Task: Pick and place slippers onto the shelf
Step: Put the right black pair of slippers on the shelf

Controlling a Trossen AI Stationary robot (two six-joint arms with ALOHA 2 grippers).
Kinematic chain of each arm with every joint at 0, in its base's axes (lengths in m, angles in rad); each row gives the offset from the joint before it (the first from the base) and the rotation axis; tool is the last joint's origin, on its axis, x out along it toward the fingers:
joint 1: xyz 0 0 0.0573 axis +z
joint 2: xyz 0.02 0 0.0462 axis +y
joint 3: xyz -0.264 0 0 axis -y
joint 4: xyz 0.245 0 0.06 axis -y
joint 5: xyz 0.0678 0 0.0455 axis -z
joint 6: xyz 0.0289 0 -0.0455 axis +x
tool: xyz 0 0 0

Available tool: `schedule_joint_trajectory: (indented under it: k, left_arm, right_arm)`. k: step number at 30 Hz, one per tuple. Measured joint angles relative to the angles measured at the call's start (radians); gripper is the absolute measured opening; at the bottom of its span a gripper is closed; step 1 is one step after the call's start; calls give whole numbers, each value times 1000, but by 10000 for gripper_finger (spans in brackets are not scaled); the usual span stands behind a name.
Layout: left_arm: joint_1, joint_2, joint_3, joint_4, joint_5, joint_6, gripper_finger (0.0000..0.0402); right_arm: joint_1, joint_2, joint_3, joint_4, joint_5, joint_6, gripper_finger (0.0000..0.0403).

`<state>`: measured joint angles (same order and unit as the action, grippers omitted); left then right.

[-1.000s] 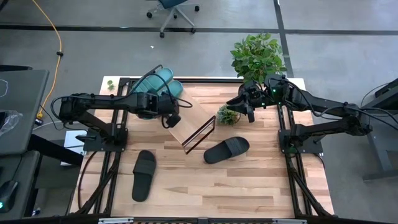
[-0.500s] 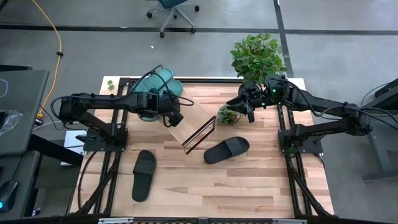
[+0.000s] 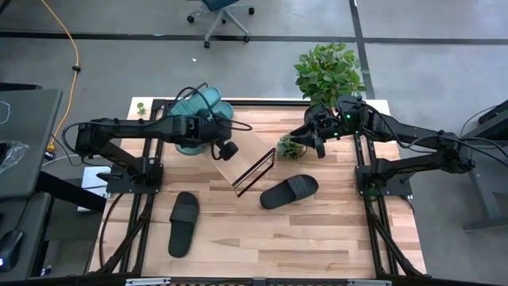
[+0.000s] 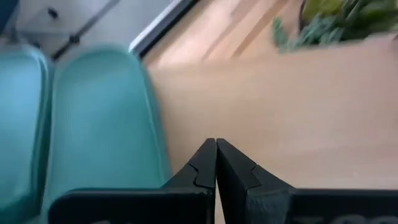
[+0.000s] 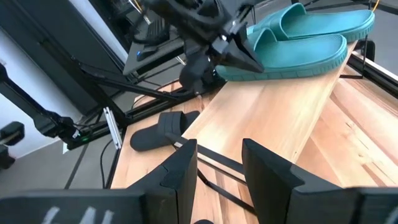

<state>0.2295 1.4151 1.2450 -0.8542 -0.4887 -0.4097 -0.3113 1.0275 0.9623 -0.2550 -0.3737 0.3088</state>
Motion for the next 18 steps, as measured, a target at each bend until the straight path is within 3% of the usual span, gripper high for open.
schedule_joint_trajectory:
  k: [5, 9, 13, 18]
  left_arm:
    - [0, 0, 88, 28, -5, 120, 1]
    - [0, 0, 212, -24, 95, 170, 1]
    - [-8, 0, 360, -134, 165, 159, 1]
    - [-78, 0, 524, -348, 106, 102, 0]
  right_arm:
    - [0, 0, 0, -1, 0, 0, 119]
    - [0, 0, 0, -12, -1, 0, 119]
    - [0, 0, 0, -33, -21, -4, 119]
    - [0, 0, 0, -120, -44, -5, 119]
